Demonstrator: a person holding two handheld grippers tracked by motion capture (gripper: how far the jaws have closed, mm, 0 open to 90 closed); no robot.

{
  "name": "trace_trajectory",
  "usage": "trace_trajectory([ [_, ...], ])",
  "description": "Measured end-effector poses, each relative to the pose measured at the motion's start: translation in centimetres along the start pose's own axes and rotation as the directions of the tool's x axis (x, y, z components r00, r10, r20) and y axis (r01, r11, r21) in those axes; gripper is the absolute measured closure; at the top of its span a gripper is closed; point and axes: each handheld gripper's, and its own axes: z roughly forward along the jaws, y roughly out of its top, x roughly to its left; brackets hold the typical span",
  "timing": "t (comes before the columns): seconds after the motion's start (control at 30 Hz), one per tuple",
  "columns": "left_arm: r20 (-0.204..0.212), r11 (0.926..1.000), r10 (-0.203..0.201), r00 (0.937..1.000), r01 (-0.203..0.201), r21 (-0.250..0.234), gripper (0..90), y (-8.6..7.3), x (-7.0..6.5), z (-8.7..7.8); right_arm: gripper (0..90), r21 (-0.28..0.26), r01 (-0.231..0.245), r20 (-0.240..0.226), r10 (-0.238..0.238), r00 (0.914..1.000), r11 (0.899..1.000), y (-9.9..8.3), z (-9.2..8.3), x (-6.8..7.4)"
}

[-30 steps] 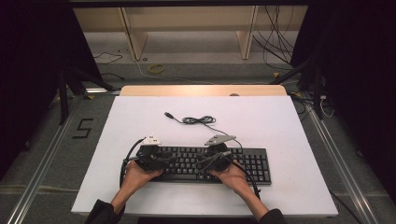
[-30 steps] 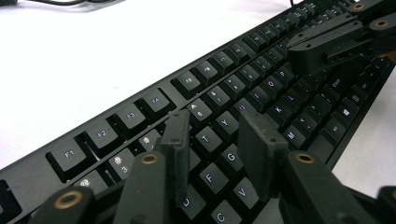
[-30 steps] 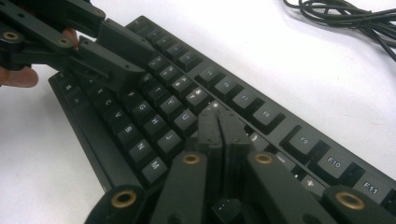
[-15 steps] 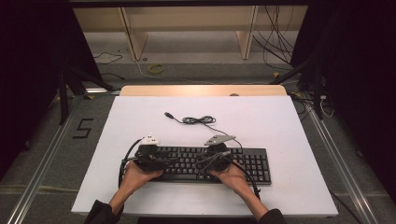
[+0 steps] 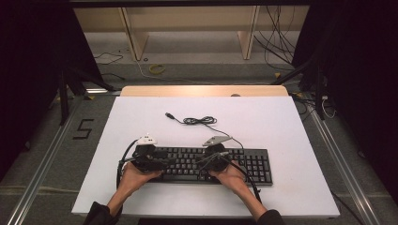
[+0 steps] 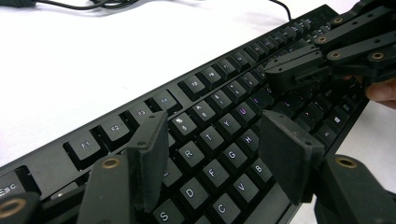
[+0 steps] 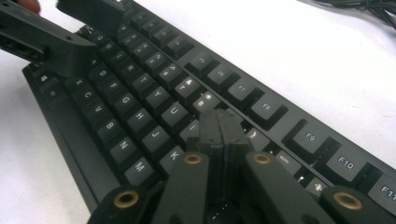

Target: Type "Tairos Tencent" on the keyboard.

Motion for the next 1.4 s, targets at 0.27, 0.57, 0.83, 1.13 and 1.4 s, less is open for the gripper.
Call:
trace_trajectory([
  [0.27,-0.002,1.0000,-0.001,1.0000,0.001,-0.001,42.9,0.0,0.1,-0.1,90.0,0.016,0.004,0.016,-0.005,0.9999,1.000,-0.2,0.5,-0.1],
  [0.57,-0.007,0.9999,-0.012,0.9999,0.012,-0.006,43.2,0.0,0.3,-0.2,90.0,-0.003,-0.011,0.016,0.011,0.9998,1.000,0.1,-0.1,-0.3],
  [0.83,-0.009,0.9999,-0.012,0.9999,0.012,-0.004,45.5,0.0,0.4,-0.2,80.3,-0.072,-0.025,-0.007,0.024,0.9997,0.997,0.5,-1.6,-0.4],
  [1.13,-0.011,0.9999,-0.007,0.9999,0.007,0.008,50.5,0.0,0.6,-0.3,64.8,-0.082,-0.022,-0.029,0.020,0.9994,0.996,0.5,-2.2,-0.3],
  [1.4,-0.014,0.9997,0.002,0.9999,-0.001,0.023,65.3,-0.1,0.9,-1.0,55.8,-0.092,-0.028,-0.049,0.024,0.9985,0.995,0.5,-2.8,-0.1],
])
